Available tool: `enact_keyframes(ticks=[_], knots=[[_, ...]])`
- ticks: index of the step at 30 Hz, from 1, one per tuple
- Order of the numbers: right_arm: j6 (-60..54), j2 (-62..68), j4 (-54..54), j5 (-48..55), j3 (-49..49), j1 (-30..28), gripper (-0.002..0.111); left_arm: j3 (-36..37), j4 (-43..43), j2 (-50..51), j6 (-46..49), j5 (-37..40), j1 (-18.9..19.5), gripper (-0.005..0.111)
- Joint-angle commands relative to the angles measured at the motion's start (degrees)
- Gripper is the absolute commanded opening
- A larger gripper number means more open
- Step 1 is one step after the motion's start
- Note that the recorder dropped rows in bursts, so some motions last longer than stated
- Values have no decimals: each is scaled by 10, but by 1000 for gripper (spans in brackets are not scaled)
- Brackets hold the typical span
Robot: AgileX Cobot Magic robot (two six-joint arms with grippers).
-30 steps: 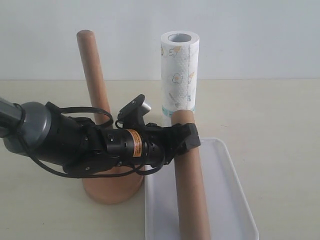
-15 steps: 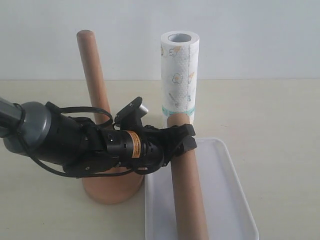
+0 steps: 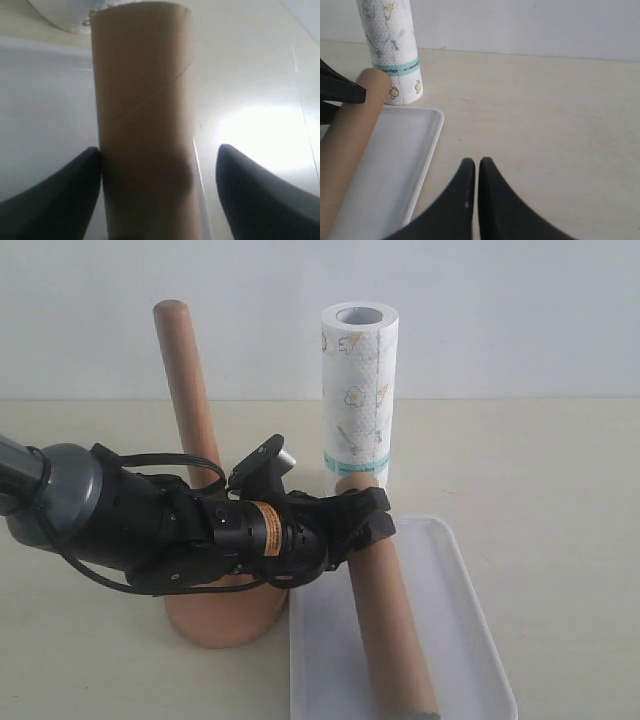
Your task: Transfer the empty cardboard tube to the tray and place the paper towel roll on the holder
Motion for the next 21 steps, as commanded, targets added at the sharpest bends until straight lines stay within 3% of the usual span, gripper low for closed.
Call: enact_keyframes(ticks=[1, 21], knots=[[-1, -2, 1, -2, -1, -1, 3, 1, -3, 2, -3, -1, 1, 68], [-1, -2, 1, -2, -1, -1, 3, 1, 13, 0, -3, -39, 1, 70]])
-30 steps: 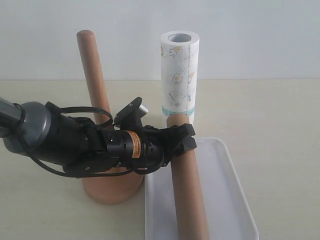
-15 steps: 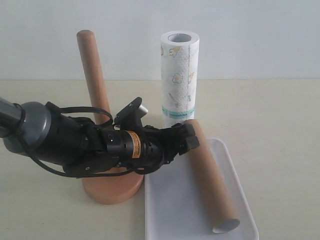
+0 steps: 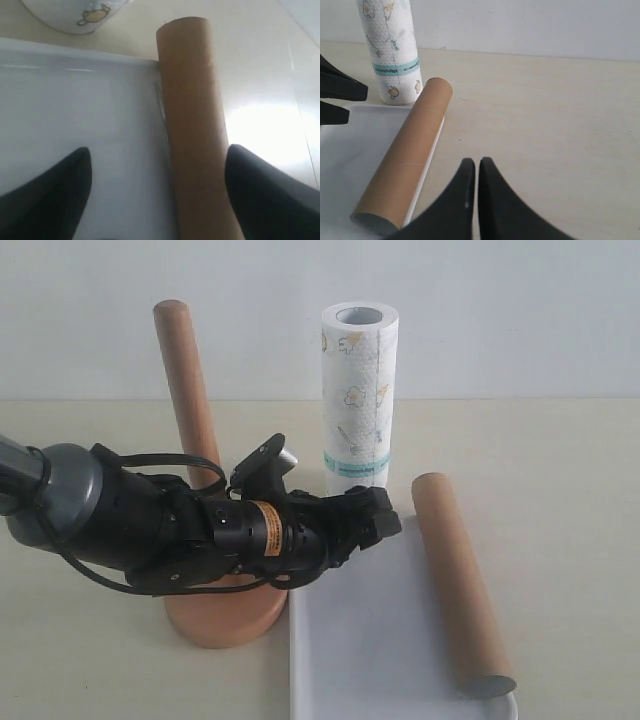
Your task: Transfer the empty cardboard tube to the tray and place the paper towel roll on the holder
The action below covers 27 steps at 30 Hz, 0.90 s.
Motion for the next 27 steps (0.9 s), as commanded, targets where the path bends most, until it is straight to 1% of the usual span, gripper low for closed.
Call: enact_keyframes(ticks=[1, 6, 8, 10, 12, 15, 17, 20, 27], knots=[[-1, -2, 1, -2, -1, -1, 3, 1, 11, -1, -3, -38, 1, 70], [-1, -2, 1, -2, -1, -1, 3, 1, 87, -11, -43, -117, 1, 69], [-1, -2, 1, -2, -1, -1, 3, 1, 119, -17, -52, -156, 1, 64], [-1, -2, 1, -2, -1, -1, 3, 1, 140, -24, -61, -174, 1, 53], [-1, -2, 1, -2, -1, -1, 3, 1, 162, -31, -71, -189, 1, 37], [-1, -2, 1, -2, -1, -1, 3, 1, 199, -42, -70, -224, 1, 7], [-1, -2, 1, -2, -1, -1, 3, 1, 220, -52, -60, -258, 1, 4], [-1, -2, 1, -2, -1, -1, 3, 1, 239, -68, -76, -275, -5, 4], [-1, -2, 1, -2, -1, -1, 3, 1, 250, -112, -63, -274, -52, 4]])
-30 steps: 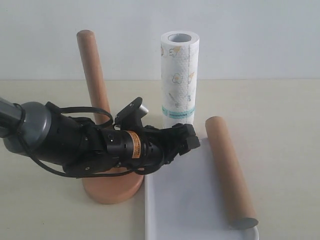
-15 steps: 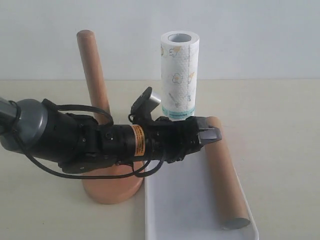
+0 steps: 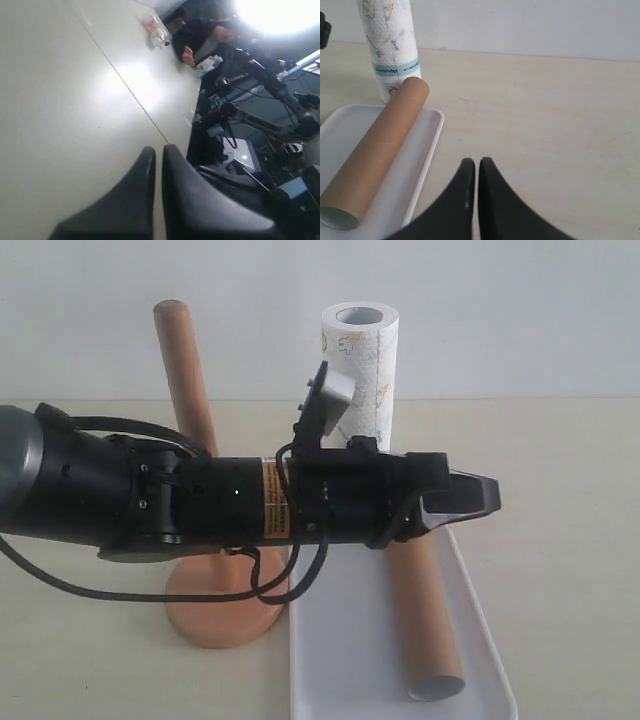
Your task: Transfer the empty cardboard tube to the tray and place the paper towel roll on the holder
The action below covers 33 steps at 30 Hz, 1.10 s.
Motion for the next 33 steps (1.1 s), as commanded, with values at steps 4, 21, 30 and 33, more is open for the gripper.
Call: enact_keyframes(ticks=[4, 21, 30, 33], knots=[[-1, -2, 1, -2, -1, -1, 3, 3, 59, -70, 8, 24, -50, 4], [-1, -2, 1, -2, -1, -1, 3, 177, 103, -385, 75, 326, -72, 4], [-1, -2, 1, -2, -1, -1, 3, 273, 103, -540, 96, 464, -72, 4], [-1, -2, 1, -2, -1, -1, 3, 273, 103, -546, 96, 464, -72, 4]])
